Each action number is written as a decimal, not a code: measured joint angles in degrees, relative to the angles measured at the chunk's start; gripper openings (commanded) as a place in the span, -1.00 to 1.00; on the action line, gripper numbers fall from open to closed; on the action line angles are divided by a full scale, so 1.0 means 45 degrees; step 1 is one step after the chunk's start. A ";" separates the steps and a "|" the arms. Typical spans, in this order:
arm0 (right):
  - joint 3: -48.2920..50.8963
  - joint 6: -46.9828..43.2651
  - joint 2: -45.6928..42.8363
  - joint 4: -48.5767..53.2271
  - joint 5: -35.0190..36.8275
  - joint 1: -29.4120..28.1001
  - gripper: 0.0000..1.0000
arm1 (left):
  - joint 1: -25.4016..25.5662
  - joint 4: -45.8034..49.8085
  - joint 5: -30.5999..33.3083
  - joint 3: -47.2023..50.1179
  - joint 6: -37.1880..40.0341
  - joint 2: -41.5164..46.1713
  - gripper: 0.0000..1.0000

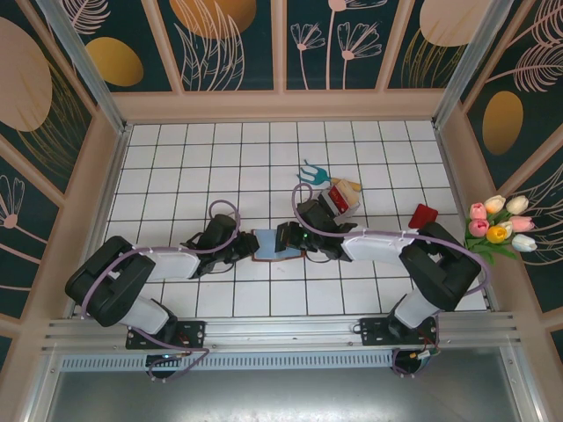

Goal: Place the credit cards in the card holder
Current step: Insert the credit card into the card slot.

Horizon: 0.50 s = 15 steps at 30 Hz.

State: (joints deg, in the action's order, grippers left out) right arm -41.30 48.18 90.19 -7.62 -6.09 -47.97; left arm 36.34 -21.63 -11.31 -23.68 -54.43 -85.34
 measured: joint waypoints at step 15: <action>0.0612 0.0053 0.0641 -0.1991 -0.1161 0.0267 -0.89 | 0.0000 -0.0287 -0.0039 -0.0102 0.0238 -0.0306 -0.78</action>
State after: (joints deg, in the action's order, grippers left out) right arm -38.54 48.42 93.08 -16.58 -11.31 -46.76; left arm 36.34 -22.92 -11.49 -24.14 -53.36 -86.72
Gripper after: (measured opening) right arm 0.061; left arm 0.115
